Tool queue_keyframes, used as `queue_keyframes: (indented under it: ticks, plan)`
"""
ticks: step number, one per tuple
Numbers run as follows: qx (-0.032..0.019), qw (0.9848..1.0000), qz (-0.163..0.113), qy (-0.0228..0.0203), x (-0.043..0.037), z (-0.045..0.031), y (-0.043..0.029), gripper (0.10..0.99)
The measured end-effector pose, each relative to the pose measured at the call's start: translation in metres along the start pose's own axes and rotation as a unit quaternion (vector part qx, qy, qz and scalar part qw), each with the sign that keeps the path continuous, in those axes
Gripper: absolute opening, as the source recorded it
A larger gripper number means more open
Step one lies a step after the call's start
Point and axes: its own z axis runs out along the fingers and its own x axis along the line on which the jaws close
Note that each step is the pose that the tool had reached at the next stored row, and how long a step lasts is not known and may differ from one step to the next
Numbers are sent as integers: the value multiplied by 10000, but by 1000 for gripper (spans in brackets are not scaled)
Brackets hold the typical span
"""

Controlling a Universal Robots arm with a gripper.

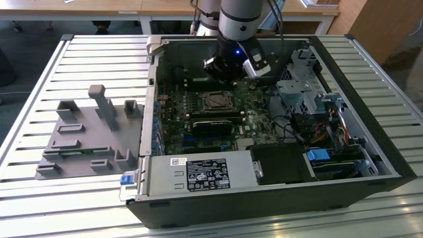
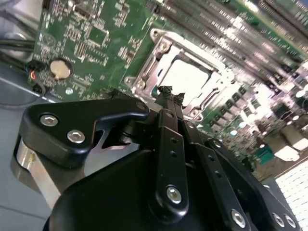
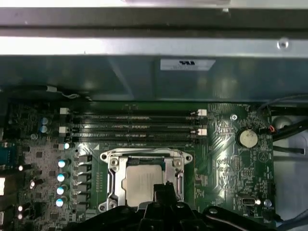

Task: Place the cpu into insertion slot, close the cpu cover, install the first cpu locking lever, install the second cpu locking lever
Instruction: 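Install the second cpu locking lever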

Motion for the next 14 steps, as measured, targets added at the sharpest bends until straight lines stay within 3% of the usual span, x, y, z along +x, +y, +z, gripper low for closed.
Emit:
queue_keyframes:
  ticks: [9, 14]
  plan:
    - [1, 10000, 3, 26, -1, 2, -165, 114]
    - [0, 10000, 5, 39, -2, 62, -189, 114]
